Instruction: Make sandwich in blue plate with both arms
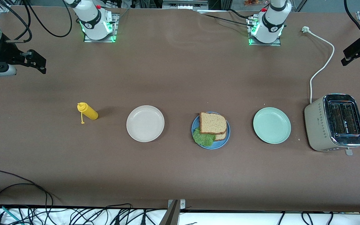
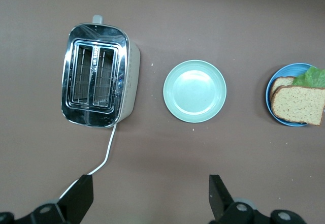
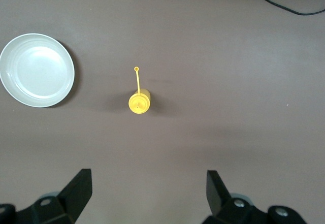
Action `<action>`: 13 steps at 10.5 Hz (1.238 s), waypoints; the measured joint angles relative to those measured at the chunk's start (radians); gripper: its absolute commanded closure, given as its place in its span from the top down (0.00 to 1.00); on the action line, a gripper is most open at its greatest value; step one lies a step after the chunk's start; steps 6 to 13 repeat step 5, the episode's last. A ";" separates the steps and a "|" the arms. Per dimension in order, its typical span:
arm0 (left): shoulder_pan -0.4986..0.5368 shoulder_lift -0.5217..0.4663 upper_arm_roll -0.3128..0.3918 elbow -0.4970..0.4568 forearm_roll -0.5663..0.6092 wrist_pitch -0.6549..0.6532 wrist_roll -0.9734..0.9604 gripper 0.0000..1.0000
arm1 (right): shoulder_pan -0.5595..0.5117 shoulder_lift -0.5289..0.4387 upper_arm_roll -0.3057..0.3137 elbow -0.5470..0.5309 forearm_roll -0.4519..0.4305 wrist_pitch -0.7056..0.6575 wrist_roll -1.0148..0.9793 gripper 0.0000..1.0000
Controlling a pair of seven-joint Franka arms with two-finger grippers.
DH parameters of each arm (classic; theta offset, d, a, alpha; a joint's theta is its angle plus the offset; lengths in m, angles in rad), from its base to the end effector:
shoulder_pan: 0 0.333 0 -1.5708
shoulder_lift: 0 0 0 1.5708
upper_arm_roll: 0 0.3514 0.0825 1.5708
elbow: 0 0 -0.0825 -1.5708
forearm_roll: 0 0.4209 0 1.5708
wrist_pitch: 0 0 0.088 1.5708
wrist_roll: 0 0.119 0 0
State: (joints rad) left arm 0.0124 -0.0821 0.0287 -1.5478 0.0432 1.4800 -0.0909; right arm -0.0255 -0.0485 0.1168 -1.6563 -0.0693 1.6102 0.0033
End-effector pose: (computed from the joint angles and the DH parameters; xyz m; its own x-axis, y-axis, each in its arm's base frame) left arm 0.5523 0.0290 0.6985 0.9906 0.1354 0.0180 0.1360 -0.9899 -0.0391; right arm 0.5756 0.0463 0.6362 0.9959 0.0905 0.0022 0.0901 -0.9931 0.0748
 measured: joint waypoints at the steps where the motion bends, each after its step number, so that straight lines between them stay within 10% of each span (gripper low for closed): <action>1: 0.014 0.000 0.000 0.000 0.000 0.000 0.000 1.00 | -0.001 0.000 0.000 0.000 0.000 0.000 0.000 1.00; 13: 0.127 0.000 0.004 0.001 -0.003 0.000 0.000 1.00 | -0.002 0.002 -0.001 0.000 0.000 -0.023 0.002 1.00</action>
